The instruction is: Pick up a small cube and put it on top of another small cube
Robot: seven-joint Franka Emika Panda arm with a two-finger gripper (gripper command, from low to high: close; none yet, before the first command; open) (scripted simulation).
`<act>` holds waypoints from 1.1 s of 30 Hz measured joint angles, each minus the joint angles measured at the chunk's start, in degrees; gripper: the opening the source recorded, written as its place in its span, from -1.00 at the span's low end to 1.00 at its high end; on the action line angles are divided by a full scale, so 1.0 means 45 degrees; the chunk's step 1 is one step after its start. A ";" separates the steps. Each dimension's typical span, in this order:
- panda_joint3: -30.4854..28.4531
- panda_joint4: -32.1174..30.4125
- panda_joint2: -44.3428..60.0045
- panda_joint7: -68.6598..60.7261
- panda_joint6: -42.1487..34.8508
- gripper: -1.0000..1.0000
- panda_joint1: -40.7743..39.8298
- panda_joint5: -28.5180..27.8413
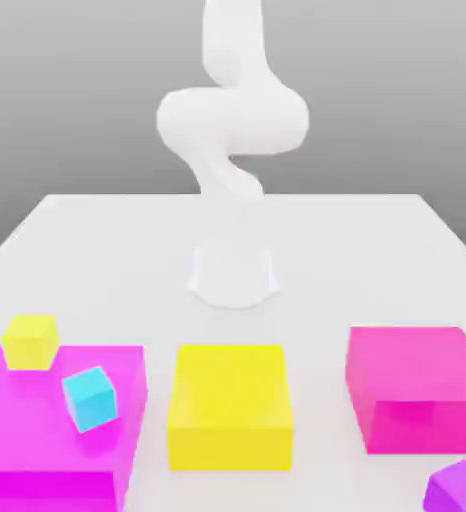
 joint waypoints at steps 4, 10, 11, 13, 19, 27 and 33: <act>0.0635 0.0195 0.1914 0.0247 0.0431 0.00 0.0066 -0.0286; 0.1529 0.0476 0.4679 0.0703 0.1050 0.00 0.0230 -0.0833; 0.1687 0.0524 0.5140 0.0774 0.1150 0.00 0.0250 -0.0925; 0.1953 0.0618 0.6065 0.0962 0.1356 0.00 0.0341 -0.1154; 0.2552 0.0903 0.8851 0.1532 0.1960 0.00 0.0925 -0.1865; 0.2890 0.1274 1.2518 0.2048 0.2797 0.00 0.1867 -0.2466; 0.2795 0.1650 1.5239 0.2416 0.3919 0.00 0.2619 -0.2910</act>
